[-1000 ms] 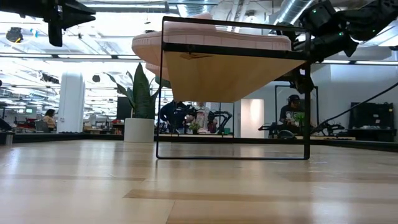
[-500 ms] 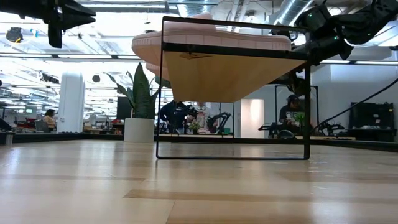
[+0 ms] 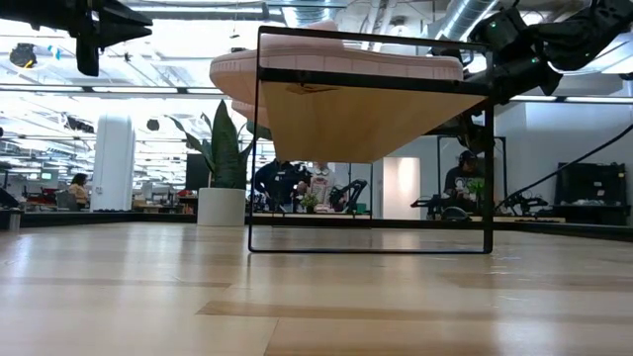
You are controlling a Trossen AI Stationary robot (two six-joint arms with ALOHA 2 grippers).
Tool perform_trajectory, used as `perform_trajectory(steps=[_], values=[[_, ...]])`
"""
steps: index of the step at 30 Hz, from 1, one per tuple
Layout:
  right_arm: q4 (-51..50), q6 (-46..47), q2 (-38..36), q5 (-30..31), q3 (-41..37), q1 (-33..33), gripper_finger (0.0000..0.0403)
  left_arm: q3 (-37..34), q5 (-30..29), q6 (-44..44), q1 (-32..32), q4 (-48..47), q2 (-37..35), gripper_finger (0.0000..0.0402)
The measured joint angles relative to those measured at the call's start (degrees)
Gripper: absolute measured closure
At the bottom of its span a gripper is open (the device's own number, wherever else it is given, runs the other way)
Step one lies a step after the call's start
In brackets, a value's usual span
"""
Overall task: Pick and place slides into the shelf
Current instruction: Adjust the slippers on the shelf
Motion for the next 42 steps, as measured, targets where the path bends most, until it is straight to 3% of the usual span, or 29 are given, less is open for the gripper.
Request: perform_trajectory(steps=[42], values=[[-2.10,-0.39,-0.04,4.58,0.00,2.90,0.0229,0.02,-0.02,0.62,0.01,-0.02,0.00,0.0350]])
